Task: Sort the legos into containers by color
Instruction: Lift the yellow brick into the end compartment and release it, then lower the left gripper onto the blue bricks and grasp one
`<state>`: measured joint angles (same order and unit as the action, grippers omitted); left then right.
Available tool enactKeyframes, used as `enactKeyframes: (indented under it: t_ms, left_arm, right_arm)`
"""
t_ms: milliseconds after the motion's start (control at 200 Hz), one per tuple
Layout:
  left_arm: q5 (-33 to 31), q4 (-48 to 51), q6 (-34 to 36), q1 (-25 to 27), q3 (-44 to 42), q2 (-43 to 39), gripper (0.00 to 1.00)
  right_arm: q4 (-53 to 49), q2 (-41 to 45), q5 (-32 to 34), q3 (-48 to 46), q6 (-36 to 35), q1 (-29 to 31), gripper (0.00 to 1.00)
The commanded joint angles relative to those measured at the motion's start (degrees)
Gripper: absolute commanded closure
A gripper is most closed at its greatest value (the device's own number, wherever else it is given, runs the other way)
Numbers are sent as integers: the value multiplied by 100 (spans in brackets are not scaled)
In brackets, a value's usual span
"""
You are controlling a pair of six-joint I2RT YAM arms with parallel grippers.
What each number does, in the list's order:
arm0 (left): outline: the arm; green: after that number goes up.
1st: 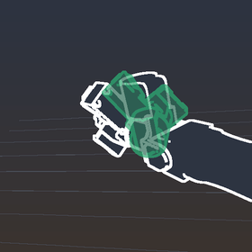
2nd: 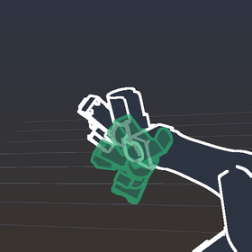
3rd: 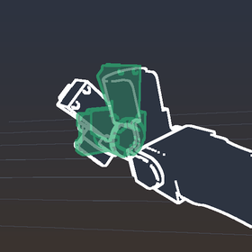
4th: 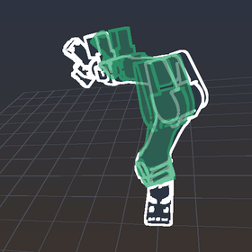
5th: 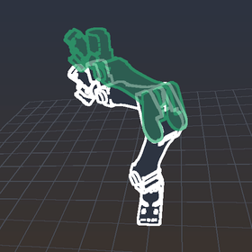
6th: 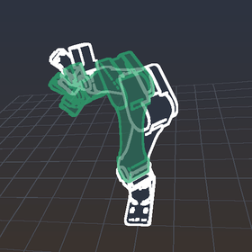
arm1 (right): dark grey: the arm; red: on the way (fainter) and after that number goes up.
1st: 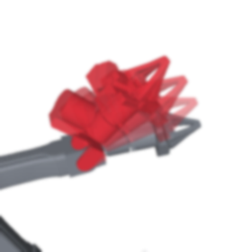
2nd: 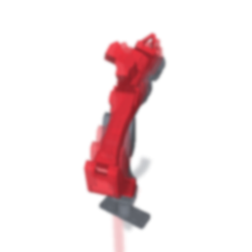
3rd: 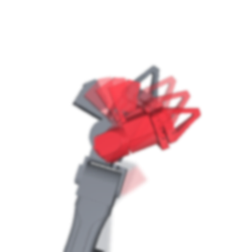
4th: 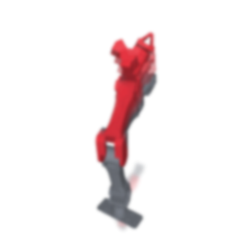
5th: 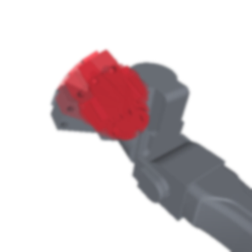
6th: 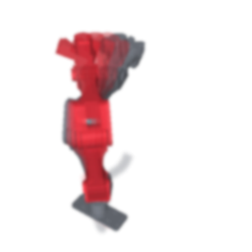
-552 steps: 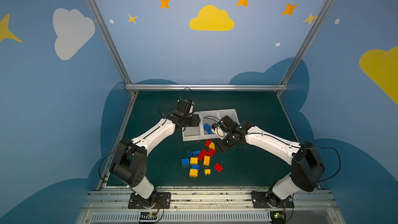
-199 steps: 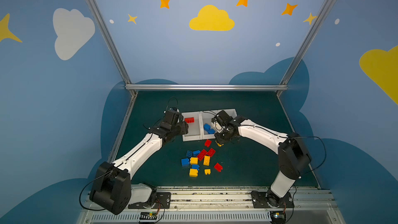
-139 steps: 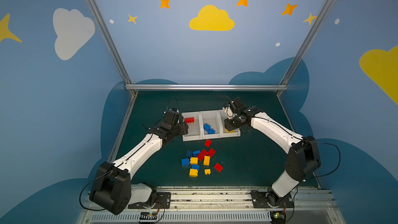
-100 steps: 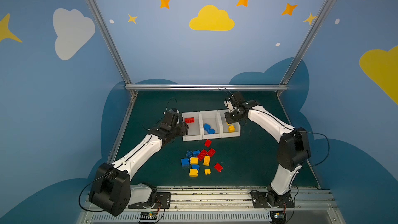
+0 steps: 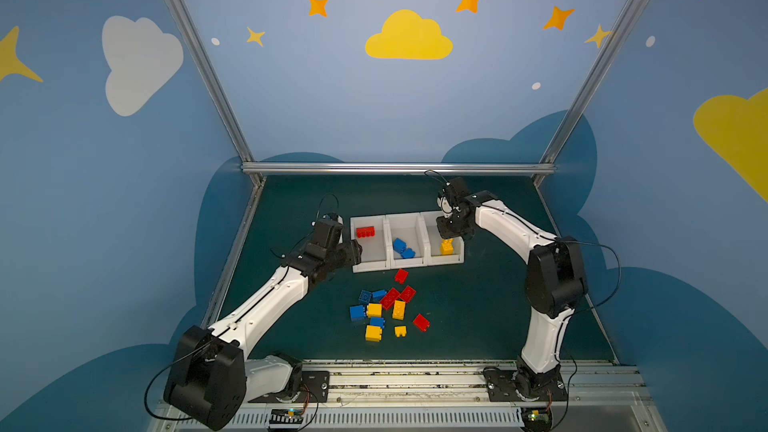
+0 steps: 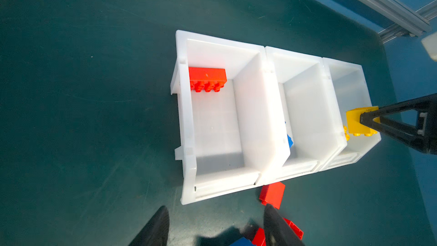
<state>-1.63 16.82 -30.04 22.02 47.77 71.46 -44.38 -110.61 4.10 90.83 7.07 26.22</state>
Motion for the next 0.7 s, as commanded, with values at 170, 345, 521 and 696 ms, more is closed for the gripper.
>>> enactKeyframes:
  t_ms: [170, 345, 521, 696]
  left_arm:
    - [73, -21, -19, -16, -21, -18, 36]
    - [40, 1, -15, -21, -42, -58, 36]
    - [22, 5, -21, -21, -52, -53, 36]
    - [31, 1, -25, -26, -51, -29, 36]
  right_arm:
    - [-172, -167, 74, 222, 51, -86, 46]
    - [-176, -115, 69, 227, 67, -96, 34]
    - [-151, 27, 74, 159, 90, -91, 34]
    - [-152, 156, 21, 131, 104, -104, 34]
